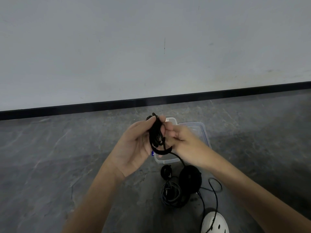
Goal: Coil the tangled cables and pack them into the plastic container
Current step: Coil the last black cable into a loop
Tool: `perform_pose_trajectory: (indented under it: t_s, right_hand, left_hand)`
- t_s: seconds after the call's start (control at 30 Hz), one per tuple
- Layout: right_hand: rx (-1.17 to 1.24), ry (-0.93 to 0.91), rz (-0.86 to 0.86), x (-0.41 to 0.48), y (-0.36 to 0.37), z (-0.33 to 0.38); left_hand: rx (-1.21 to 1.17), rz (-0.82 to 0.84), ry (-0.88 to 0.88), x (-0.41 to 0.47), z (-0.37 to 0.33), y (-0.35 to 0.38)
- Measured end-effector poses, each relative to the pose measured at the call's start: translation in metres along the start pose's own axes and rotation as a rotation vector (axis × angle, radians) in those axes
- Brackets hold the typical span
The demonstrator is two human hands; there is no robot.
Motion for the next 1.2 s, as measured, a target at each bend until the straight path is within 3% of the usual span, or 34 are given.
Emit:
perform_pose_trajectory:
  t_s: [0.17,0.5,0.67,0.8,1.03,1.2]
  right_hand:
    - [0.036,0.065,0.126,-0.004,0.008,0.000]
    - [-0.234,0.140,0.277,-0.011,0.022,-0.013]
    - [-0.263,0.141,0.257,-0.011,0.028,-0.013]
    - [-0.321,0.072,0.262,-0.014,0.032,-0.008]
    - [-0.195,0.065,0.271,-0.021,0.018,0.003]
    - [-0.246,0.036,0.218,-0.022,0.014,0.004]
  left_hand:
    - [0.044,-0.020,0.069,0.002,-0.003,-0.001]
    - [-0.070,-0.233,0.169,0.004,-0.014,-0.012]
    - [-0.179,-0.302,0.180,0.003,-0.017,-0.021]
    - [-0.047,-0.347,0.279,0.005,-0.019,-0.023]
    - [0.048,-0.281,0.429,0.004,-0.025,-0.019]
    - [0.344,-0.449,0.482,0.002,-0.027,-0.030]
Point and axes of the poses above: each hand's wrist, its own x-axis towards the middle knuckle, its own y-axis out of the palm, z = x × y, the point moved 6 cm from there along x, towards the middle knuckle, and after that the axes turned 6 degrees about -z, right-handed, at the moved point
